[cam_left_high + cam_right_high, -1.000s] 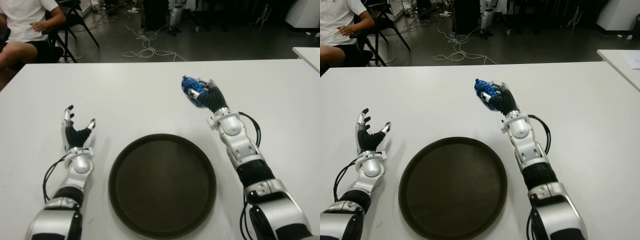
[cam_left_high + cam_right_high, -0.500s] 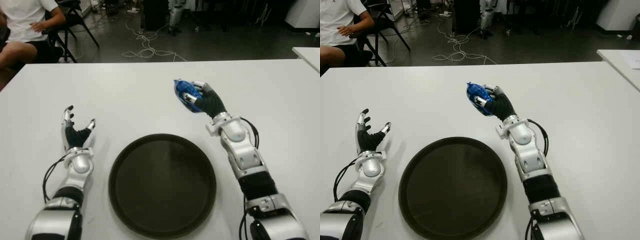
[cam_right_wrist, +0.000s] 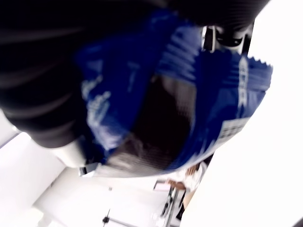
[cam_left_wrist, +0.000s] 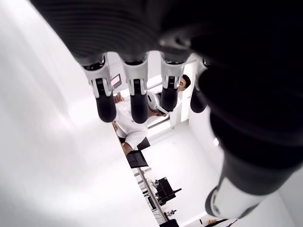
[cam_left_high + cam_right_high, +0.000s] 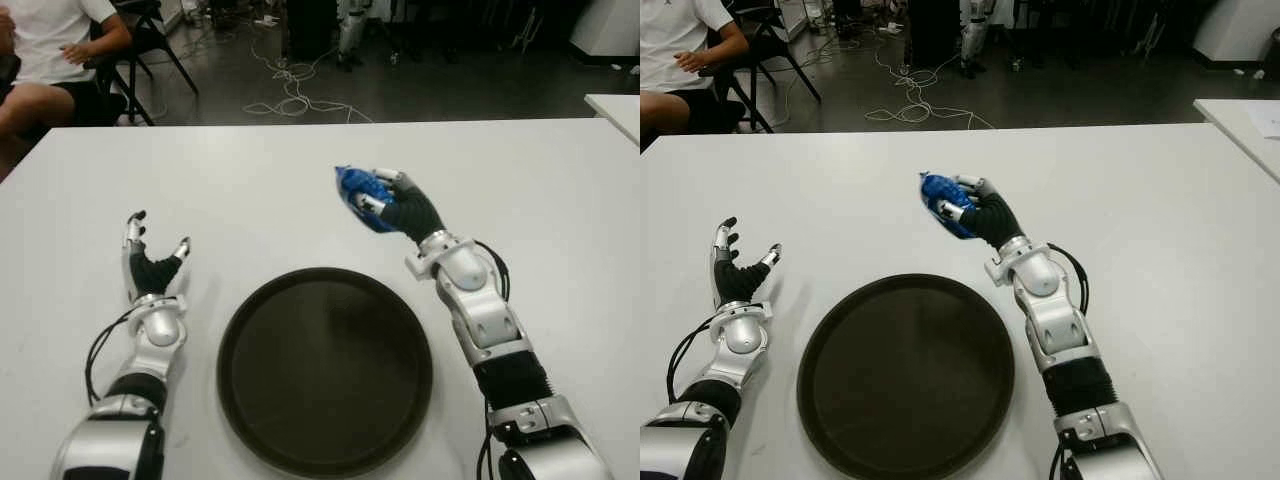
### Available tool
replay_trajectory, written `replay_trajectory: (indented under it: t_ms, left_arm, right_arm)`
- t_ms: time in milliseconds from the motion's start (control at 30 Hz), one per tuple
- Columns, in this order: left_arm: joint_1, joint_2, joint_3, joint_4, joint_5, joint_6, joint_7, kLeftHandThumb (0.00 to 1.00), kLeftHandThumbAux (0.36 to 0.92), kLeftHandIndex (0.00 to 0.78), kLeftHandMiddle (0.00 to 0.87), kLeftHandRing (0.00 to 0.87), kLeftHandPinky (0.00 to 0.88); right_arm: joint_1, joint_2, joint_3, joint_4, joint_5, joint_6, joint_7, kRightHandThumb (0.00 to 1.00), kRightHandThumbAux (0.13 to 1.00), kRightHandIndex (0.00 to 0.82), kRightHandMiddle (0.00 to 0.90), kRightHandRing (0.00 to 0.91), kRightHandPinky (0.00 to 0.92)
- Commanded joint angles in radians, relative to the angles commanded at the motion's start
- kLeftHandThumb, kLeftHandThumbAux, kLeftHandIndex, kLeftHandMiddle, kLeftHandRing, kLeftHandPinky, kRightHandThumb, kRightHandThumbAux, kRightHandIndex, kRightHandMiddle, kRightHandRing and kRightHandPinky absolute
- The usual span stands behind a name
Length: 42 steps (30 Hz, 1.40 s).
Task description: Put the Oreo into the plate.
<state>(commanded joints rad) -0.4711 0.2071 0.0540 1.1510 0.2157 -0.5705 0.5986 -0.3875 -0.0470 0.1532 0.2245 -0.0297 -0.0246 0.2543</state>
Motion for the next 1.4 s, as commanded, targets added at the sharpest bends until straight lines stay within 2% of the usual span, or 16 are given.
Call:
replay_trajectory:
  t_ms: [233,633,967,1200,1400]
  left_arm:
    - [0.000,0.001,-0.005,-0.001,0.009,0.005,0.004,0.230,0.788,0.090,0.087,0.094,0.123]
    - [0.002,0.000,-0.006,-0.003,0.008,0.005,0.002,0.220,0.783,0.087,0.086,0.100,0.139]
    - [0.001,-0.003,0.003,-0.001,-0.001,-0.006,0.003,0.284,0.789,0.112,0.089,0.106,0.162]
    - [0.001,-0.001,-0.001,-0.001,0.004,-0.002,0.001,0.233,0.780,0.093,0.081,0.092,0.118]
    - [0.002,-0.001,-0.006,-0.005,0.010,0.003,0.004,0.215,0.776,0.091,0.093,0.098,0.122]
  right_arm:
    - [0.004,-0.022,0.039,-0.018,-0.008,0.004,0.069,0.705,0.715,0.442,0.816,0.820,0.808]
    - [0.010,-0.048,0.093,-0.021,-0.032,-0.019,0.130,0.695,0.718,0.441,0.821,0.828,0.817]
    - [0.035,-0.058,0.139,-0.060,-0.074,-0.005,0.144,0.693,0.722,0.440,0.822,0.831,0.827]
    - [0.060,-0.074,0.173,-0.109,-0.114,0.016,0.152,0.695,0.722,0.440,0.823,0.830,0.821]
    - [0.076,-0.093,0.196,-0.144,-0.138,0.022,0.165,0.693,0.724,0.439,0.820,0.824,0.816]
